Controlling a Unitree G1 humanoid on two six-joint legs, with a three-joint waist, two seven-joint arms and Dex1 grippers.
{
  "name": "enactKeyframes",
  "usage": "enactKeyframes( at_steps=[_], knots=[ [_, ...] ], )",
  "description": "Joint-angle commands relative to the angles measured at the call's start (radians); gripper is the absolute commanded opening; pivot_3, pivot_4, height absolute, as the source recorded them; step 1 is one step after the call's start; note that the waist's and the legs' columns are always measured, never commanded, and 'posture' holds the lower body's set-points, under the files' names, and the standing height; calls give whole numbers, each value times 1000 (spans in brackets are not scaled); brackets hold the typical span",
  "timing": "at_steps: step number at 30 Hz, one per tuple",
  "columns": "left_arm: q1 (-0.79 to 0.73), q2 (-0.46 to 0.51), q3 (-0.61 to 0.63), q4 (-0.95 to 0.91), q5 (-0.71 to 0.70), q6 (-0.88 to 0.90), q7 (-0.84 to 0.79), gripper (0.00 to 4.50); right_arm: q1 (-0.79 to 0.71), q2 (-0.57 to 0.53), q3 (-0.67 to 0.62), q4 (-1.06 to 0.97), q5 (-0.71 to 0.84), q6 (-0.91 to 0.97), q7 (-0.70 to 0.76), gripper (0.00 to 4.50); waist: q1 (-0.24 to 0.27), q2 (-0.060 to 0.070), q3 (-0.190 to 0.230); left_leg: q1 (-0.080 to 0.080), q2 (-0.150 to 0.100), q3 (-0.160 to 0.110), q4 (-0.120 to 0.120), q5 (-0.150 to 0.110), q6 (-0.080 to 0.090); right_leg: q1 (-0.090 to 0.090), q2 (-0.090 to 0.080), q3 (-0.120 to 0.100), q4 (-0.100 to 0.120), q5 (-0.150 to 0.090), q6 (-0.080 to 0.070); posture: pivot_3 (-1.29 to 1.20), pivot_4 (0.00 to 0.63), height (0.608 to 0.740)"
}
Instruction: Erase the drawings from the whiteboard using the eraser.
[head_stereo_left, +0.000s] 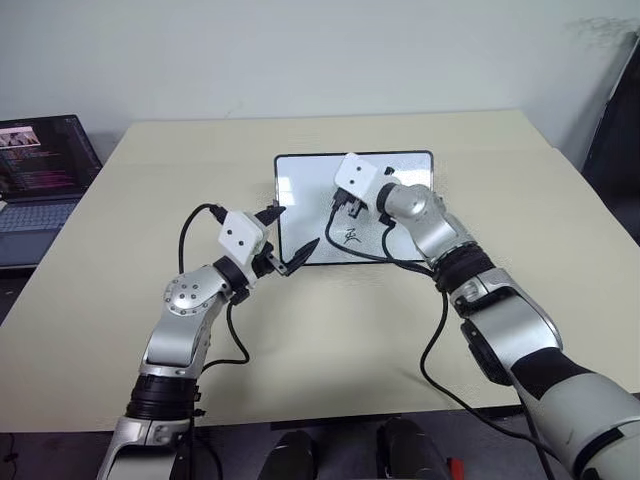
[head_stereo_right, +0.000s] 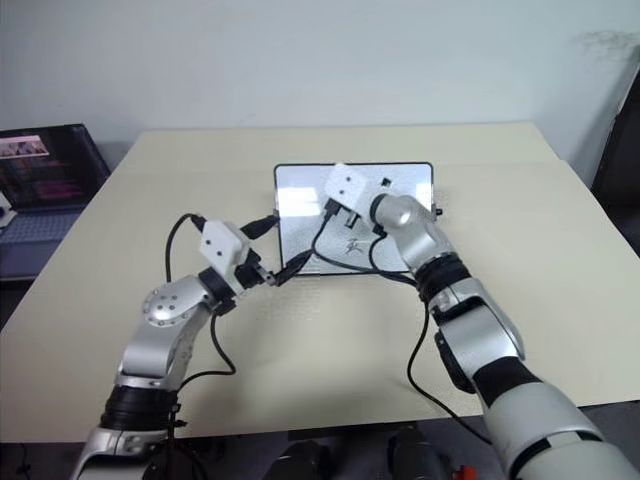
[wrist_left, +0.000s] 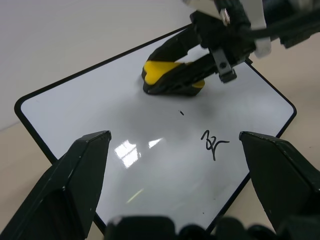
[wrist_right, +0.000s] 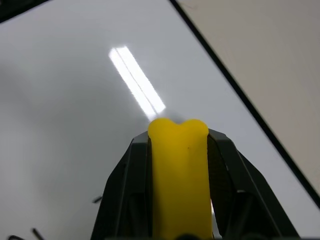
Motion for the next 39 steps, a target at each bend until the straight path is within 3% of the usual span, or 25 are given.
enactKeyframes(
  at_steps=[1, 6, 19, 28, 39],
  knots=[
    [-27, -5, -6, 0, 3, -21, -11, 4500, -27, -16, -58, -143, 34, 62, -22, 1126, 0, 0, 0, -1, 0, 0, 0, 0, 0, -1, 0, 0, 0, 0, 0, 0, 150, 740],
    [-35, -4, -9, 6, 3, -23, -22, 4500, -7, -25, -95, -278, 59, 153, -27, 1126, -6, 0, 0, -4, 1, 2, -2, 0, 0, -5, -1, 2, -2, 0, 0, 0, 150, 740],
    [12, 24, 6, -69, -6, 24, -24, 4500, 214, -39, -133, -638, 180, 456, 35, 1126, -4, 0, 0, -11, 1, 1, 0, 0, -1, -11, -4, 0, -2, 0, 0, 0, 150, 740],
    [81, 41, 28, -149, -15, 74, -9, 4500, 253, -89, -141, -741, 220, 572, 38, 1126, -4, 0, 0, -11, 1, 1, 0, 0, -1, -10, -4, 0, -1, 0, 0, 0, 150, 740],
    [86, 46, 26, -171, -14, 92, -3, 4500, 247, -91, -128, -740, 231, 576, 29, 1126, -3, 0, 0, -11, 1, 2, 1, 0, 0, -10, -4, 0, -1, 0, 0, 0, 150, 740]
  ],
)
